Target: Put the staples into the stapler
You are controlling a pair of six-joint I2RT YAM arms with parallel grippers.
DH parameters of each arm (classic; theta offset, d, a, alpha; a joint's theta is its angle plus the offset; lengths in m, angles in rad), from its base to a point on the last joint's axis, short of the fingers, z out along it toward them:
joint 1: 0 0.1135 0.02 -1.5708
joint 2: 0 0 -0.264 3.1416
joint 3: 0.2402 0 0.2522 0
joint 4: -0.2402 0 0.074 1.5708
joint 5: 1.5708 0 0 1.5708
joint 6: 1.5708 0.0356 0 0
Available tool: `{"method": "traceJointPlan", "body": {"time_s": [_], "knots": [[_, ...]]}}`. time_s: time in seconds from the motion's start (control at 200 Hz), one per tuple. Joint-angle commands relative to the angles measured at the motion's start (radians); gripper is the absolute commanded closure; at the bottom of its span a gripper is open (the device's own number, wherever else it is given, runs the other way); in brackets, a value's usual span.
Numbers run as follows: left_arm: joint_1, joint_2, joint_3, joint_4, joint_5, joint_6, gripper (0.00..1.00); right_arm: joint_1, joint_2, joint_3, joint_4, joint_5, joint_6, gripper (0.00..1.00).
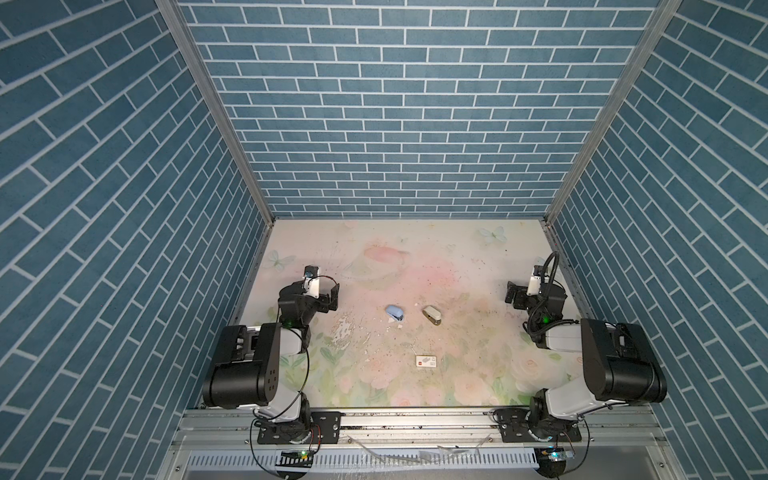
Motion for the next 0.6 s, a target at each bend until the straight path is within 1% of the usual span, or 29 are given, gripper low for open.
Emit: {"method": "traceJointPlan", "body": {"time_s": [0.0, 0.25, 0.3, 0.395, 0.48, 0.595], "knots": [[-0.005, 0.013, 0.018, 0.019, 0.009, -0.008, 0.0, 0.005, 0.012, 0.015, 0.027, 0.005, -0.037, 0.01], [-0.005, 0.012, 0.015, 0.023, 0.01, -0.009, 0.0, 0.003, 0.011, 0.015, 0.027, 0.001, -0.034, 0.01], [-0.005, -0.001, 0.023, 0.003, 0.005, -0.011, 0.0, 0.001, 0.011, 0.016, 0.026, 0.021, -0.025, 0.01], [-0.009, -0.04, 0.08, -0.129, 0.013, -0.002, 0.01, 0.001, 0.011, 0.017, 0.025, 0.024, -0.026, 0.01], [-0.009, -0.057, 0.181, -0.324, 0.034, 0.004, 0.01, 0.001, 0.008, 0.015, 0.027, 0.029, -0.025, 0.01], [-0.009, -0.078, 0.277, -0.503, 0.059, 0.017, 0.01, 0.001, -0.024, 0.045, -0.052, 0.063, -0.01, 0.01]]}}
